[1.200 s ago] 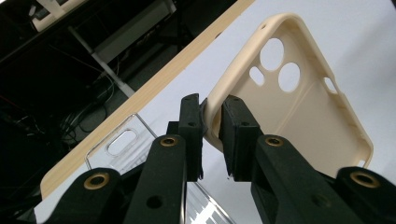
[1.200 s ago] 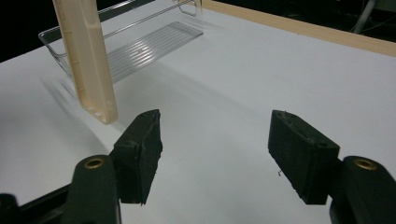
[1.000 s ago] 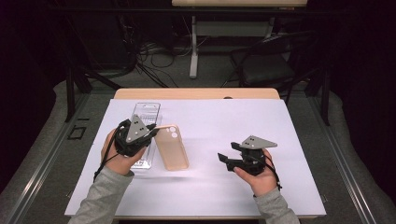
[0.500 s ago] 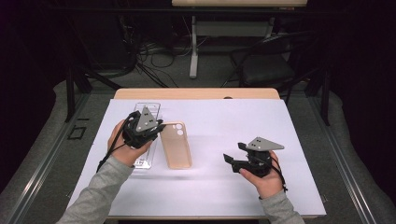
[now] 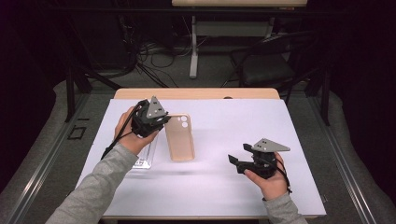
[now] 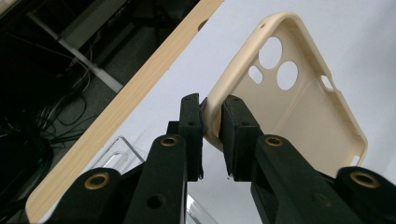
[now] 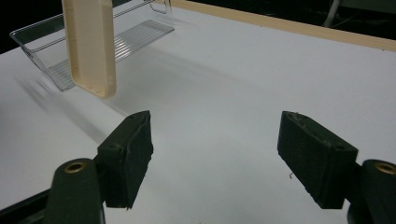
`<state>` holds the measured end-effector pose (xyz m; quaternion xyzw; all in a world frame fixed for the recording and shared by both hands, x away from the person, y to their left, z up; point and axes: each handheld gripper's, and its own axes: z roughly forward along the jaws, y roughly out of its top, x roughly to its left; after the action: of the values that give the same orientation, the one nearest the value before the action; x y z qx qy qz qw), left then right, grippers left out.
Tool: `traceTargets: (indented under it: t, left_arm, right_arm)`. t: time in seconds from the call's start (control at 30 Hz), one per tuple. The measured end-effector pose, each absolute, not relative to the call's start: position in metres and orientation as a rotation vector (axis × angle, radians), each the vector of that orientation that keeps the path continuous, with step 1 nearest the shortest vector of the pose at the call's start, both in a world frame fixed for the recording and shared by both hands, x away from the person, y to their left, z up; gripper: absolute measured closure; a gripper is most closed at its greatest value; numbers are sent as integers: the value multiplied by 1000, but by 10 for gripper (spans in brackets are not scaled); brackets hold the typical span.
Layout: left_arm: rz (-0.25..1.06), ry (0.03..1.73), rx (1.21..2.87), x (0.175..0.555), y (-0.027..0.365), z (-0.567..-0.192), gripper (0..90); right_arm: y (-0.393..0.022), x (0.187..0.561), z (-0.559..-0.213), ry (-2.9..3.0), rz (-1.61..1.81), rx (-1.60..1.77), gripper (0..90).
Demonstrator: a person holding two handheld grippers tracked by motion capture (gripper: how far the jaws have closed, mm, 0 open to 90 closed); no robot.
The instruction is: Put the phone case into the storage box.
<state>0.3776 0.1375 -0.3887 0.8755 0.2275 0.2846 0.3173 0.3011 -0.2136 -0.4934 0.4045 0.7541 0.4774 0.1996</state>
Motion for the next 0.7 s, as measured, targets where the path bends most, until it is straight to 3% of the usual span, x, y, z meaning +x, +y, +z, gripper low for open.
traceTargets:
  t: [0.7]
  left_arm:
    - [929,585,2259,404,150,-377,794]
  right_arm:
    - [-216,303,-498,2083,1317,1170,196]
